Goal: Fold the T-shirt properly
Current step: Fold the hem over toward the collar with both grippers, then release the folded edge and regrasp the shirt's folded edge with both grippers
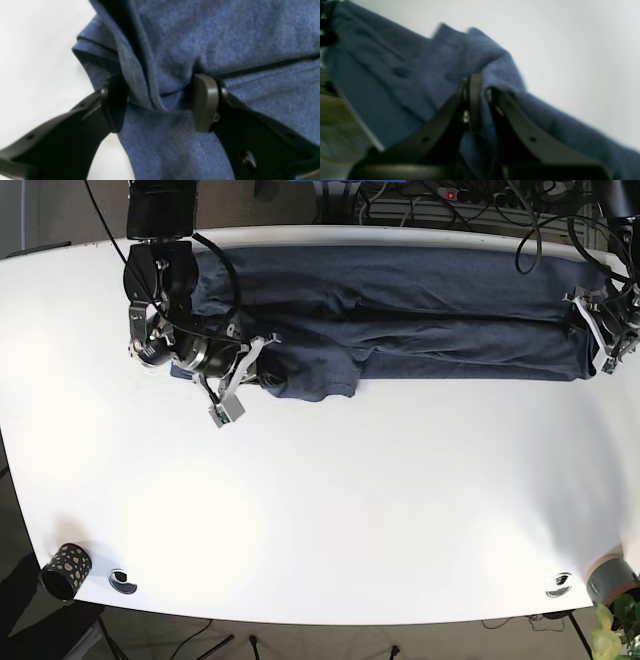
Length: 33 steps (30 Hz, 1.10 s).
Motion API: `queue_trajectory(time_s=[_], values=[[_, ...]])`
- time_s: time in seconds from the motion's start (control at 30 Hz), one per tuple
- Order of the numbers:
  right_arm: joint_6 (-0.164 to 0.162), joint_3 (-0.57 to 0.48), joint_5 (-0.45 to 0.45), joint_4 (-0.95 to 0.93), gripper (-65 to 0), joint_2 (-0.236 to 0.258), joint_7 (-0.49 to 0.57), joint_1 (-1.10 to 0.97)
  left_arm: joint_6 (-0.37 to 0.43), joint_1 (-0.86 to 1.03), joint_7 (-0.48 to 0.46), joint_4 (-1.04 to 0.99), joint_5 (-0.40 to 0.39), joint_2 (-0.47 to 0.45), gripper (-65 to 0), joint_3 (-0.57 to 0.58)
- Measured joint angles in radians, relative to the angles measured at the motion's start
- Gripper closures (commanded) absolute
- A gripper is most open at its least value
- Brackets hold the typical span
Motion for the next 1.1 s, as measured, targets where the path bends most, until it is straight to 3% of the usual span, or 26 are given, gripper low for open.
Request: queue_trajectory(time_s=[0.23,0.4,0.53,0.93,0.97,1.1], values=[[0.000,0.096,0.178,0.027,0.0,0.042,0.008,-0.114,0.000,0.002,0.004,0.000,0.003,-0.015,-37.1,-0.006],[-0.002,0.156,0.285,0.032,0.0,0.072,-0.005,-0.193,-0.003,-0.001,0.008,0.001,0.005,-0.035,-37.1,-0.105],[0.000,0.178,0.316,0.082,0.0,0.082,-0.032,-0.242,0.004,-0.003,0.010,0.001,0.012,-0.041,-37.1,-0.183],[-0.006,0.193,0.315,0.222,0.0,0.084,-0.037,-0.362,0.003,-0.043,0.012,-0.002,0.008,-0.035,-37.1,-0.179],[-0.006,0.204,0.318,0.222,-3.2,0.082,-0.036,-0.373,0.003,-0.043,0.012,-0.002,0.008,-0.034,-37.1,-0.179],[-0.007,0.232,0.314,0.222,-27.1,0.086,-0.034,-0.414,0.003,-0.045,0.011,-0.002,0.007,-0.033,-37.1,-0.179]])
